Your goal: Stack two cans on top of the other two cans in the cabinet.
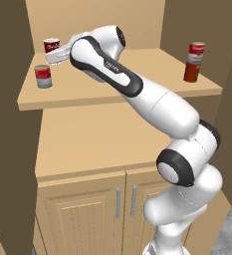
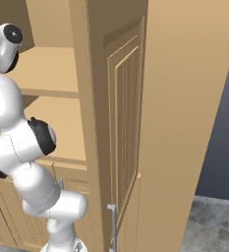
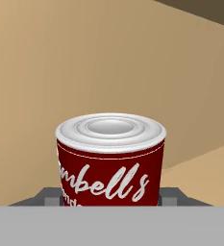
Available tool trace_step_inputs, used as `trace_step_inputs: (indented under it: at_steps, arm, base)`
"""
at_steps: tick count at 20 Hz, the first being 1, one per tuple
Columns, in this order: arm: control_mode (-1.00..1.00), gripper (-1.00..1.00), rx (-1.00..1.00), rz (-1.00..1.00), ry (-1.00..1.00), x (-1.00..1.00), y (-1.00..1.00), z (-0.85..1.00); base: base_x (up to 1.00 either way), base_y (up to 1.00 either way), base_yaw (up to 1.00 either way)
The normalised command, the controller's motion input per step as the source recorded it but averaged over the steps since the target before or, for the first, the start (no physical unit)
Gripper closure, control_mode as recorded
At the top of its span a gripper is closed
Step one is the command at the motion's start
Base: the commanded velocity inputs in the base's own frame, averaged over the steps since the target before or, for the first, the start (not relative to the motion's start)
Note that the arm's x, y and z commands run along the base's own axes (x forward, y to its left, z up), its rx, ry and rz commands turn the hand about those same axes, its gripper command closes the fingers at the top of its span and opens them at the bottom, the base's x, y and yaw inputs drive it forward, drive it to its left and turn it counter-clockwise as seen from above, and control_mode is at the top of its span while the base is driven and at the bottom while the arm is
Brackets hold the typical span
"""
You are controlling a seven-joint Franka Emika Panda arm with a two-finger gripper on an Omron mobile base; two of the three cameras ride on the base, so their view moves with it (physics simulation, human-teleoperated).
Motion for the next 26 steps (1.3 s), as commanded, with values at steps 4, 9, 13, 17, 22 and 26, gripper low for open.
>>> trace_step_inputs:
  at_steps: [4,9,13,17,22,26]
  arm:
    - [-1.0,1.0,0.0,0.0,0.0,0.13,0.26,0.01]
    - [-1.0,1.0,0.0,0.0,0.0,0.15,0.22,-0.01]
    - [-1.0,1.0,0.0,0.0,-0.01,0.02,0.1,-0.11]
    - [-1.0,1.0,0.0,0.0,0.0,0.01,0.01,-0.12]
    - [-1.0,1.0,0.0,0.0,0.0,0.02,0.0,-0.14]
    - [-1.0,1.0,0.0,0.0,0.0,0.05,0.0,-0.09]
  base:
    - [0.0,0.0,0.0]
    - [0.0,0.0,0.0]
    - [0.0,0.0,0.0]
    - [0.0,0.0,0.0]
    - [0.0,0.0,0.0]
    - [0.0,0.0,0.0]
